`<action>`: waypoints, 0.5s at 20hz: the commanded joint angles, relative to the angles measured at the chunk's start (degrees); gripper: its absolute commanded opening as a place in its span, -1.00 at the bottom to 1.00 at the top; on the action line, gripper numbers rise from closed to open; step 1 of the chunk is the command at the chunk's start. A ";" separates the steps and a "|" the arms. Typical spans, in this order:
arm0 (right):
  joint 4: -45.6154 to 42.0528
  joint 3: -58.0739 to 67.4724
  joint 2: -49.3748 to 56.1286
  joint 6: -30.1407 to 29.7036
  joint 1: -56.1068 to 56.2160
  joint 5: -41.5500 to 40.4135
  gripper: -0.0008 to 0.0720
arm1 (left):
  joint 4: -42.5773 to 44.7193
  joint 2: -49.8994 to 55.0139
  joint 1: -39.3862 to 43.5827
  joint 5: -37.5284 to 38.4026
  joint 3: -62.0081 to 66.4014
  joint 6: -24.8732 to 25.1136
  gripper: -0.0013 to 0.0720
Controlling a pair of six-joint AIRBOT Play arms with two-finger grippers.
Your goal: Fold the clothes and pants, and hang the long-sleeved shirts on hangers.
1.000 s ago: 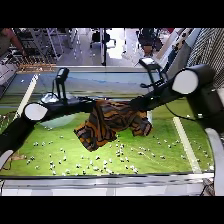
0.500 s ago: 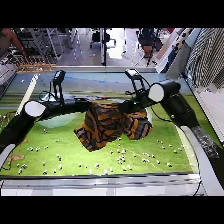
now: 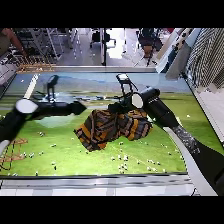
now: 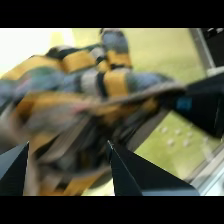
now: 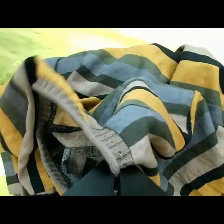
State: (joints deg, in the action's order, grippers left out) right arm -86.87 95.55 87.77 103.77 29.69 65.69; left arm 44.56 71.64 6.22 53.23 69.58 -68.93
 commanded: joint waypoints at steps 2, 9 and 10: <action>-0.02 -0.02 0.50 0.66 0.35 -0.37 -0.93 | 19.61 -6.67 -18.49 22.51 -0.02 -5.14 0.34; 0.00 -0.02 0.50 -1.44 0.35 -2.84 -0.93 | 45.75 -15.26 -49.55 16.46 -9.53 -13.57 0.35; 0.00 -0.02 0.52 -1.70 0.35 -2.78 -0.93 | 45.18 -14.99 -50.42 13.07 -11.67 -13.57 0.35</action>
State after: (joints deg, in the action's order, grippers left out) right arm -87.02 95.55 88.25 103.00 29.98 63.83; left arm 83.92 58.24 -36.01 72.31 63.16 -80.03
